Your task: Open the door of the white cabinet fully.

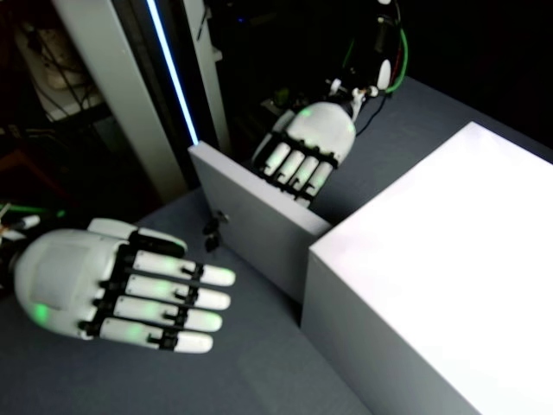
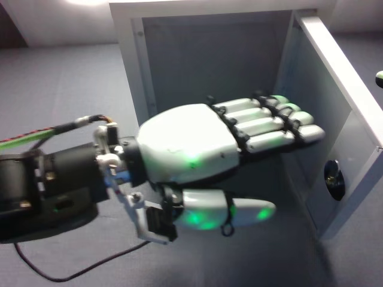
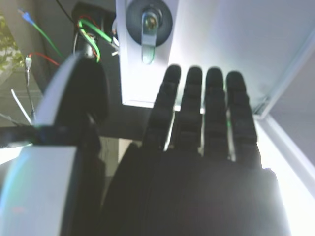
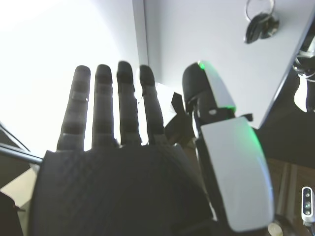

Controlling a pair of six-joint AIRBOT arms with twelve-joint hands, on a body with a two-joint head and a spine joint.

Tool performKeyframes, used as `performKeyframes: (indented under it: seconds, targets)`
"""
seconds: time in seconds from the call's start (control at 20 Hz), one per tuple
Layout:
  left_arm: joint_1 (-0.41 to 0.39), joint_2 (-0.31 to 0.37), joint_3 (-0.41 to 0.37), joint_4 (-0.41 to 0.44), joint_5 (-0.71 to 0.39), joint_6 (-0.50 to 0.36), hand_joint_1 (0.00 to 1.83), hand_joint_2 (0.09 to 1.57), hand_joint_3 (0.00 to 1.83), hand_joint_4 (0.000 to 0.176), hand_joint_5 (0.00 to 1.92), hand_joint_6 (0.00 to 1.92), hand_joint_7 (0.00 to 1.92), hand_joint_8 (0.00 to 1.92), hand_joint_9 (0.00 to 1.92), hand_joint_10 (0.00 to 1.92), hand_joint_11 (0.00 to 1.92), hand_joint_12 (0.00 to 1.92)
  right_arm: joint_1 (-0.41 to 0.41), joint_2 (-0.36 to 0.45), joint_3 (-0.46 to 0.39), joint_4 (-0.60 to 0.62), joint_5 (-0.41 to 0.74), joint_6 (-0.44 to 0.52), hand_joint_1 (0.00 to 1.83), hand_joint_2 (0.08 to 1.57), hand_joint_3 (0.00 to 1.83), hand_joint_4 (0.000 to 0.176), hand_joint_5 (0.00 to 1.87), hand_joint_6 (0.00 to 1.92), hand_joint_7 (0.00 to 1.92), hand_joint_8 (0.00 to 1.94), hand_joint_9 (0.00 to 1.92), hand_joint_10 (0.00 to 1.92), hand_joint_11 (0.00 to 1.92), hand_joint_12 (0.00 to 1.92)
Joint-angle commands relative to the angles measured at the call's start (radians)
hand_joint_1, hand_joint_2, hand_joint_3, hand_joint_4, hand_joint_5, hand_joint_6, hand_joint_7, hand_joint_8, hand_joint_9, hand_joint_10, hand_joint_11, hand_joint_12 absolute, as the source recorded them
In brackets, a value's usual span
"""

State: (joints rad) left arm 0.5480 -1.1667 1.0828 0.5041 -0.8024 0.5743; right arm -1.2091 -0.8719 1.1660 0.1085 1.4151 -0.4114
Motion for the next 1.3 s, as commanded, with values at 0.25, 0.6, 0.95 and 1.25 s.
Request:
performKeyframes:
  seconds: [0.25, 0.6, 0.95, 1.25]
  targets:
    - [0.069, 0.126, -0.065, -0.132, -0.194, 0.046, 0.0, 1.47, 0.01, 0.0, 0.04, 0.0, 0.04, 0.0, 0.04, 0.0, 0.03, 0.01, 0.009, 0.003, 0.003, 0.035, 0.132, 0.022, 0.64, 1.35, 0.0, 0.0, 0.32, 0.0, 0.29, 0.0, 0.23, 0.01, 0.04, 0.39]
    - [0.218, 0.266, -0.15, -0.349, -0.401, 0.151, 0.01, 1.45, 0.0, 0.0, 0.11, 0.0, 0.11, 0.0, 0.09, 0.0, 0.07, 0.03, 0.008, 0.004, -0.003, 0.054, 0.164, 0.023, 0.7, 1.35, 0.0, 0.0, 0.33, 0.0, 0.31, 0.0, 0.24, 0.01, 0.04, 0.41]
    - [0.402, 0.403, -0.226, -0.579, -0.656, 0.26, 0.25, 1.4, 0.0, 0.0, 0.07, 0.01, 0.03, 0.01, 0.02, 0.01, 0.03, 0.04, 0.007, 0.013, -0.022, 0.092, 0.248, 0.023, 0.73, 1.39, 0.0, 0.0, 0.32, 0.0, 0.31, 0.0, 0.28, 0.01, 0.03, 0.61]
    - [0.524, 0.435, -0.253, -0.743, -0.854, 0.3, 0.48, 1.36, 0.0, 0.0, 0.05, 0.0, 0.03, 0.01, 0.0, 0.0, 0.0, 0.0, 0.0, 0.019, -0.043, 0.13, 0.347, 0.023, 0.83, 1.39, 0.0, 0.0, 0.41, 0.0, 0.36, 0.0, 0.31, 0.0, 0.09, 0.45]
